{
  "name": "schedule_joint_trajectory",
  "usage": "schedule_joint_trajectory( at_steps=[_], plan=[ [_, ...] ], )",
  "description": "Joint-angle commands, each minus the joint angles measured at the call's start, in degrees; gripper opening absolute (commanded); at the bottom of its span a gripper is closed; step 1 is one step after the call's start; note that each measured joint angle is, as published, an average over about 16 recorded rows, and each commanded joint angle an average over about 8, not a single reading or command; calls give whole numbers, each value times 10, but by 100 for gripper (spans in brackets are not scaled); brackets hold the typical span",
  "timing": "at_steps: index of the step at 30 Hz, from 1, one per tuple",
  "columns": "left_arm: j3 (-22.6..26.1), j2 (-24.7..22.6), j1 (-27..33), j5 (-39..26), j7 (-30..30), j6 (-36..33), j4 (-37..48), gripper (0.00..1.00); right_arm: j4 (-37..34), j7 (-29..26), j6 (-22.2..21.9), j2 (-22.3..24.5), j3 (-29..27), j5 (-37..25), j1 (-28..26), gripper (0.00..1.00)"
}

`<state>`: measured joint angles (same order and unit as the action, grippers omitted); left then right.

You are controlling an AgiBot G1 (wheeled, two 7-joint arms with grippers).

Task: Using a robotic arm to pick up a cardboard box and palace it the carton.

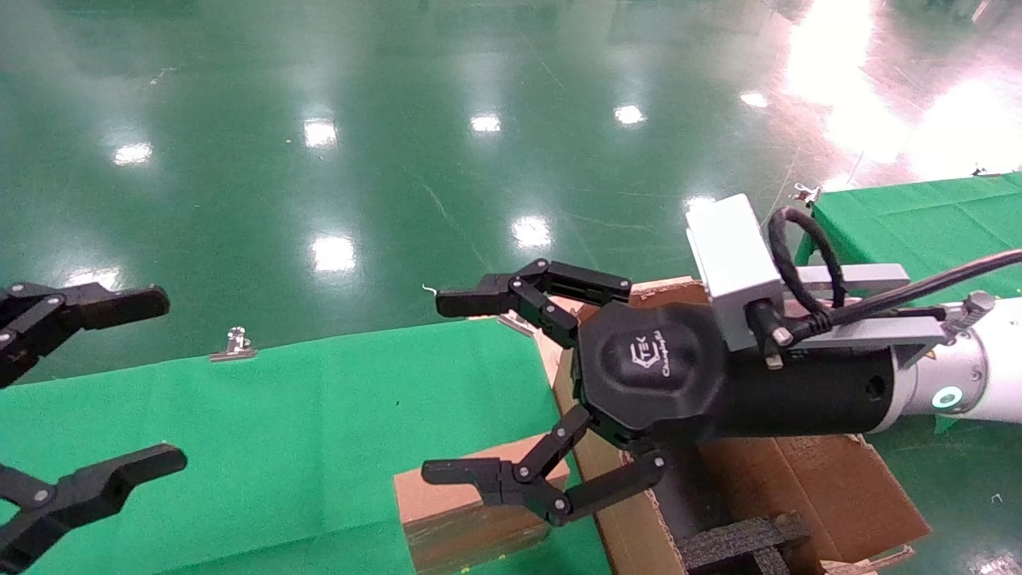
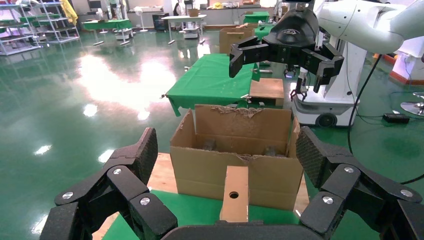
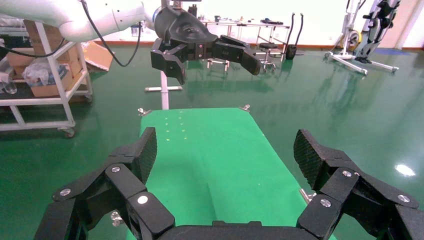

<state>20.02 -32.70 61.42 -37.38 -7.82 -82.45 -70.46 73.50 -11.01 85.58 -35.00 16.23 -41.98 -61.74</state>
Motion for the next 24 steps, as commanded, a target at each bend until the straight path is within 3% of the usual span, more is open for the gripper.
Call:
schedule_joint_trajectory(
  at_steps=[1, 15, 16, 23, 24],
  plan=[
    [0, 0, 0, 0, 0, 0, 0, 100, 0, 0, 0, 0, 0, 0, 0, 100],
    [0, 0, 0, 0, 0, 0, 0, 99, 0, 0, 0, 0, 0, 0, 0, 100],
    [0, 0, 0, 0, 0, 0, 0, 91, 0, 0, 0, 0, 0, 0, 0, 100],
    [0, 0, 0, 0, 0, 0, 0, 5, 0, 0, 0, 0, 0, 0, 0, 100],
    [0, 0, 0, 0, 0, 0, 0, 0, 0, 0, 0, 0, 0, 0, 0, 100]
  ],
)
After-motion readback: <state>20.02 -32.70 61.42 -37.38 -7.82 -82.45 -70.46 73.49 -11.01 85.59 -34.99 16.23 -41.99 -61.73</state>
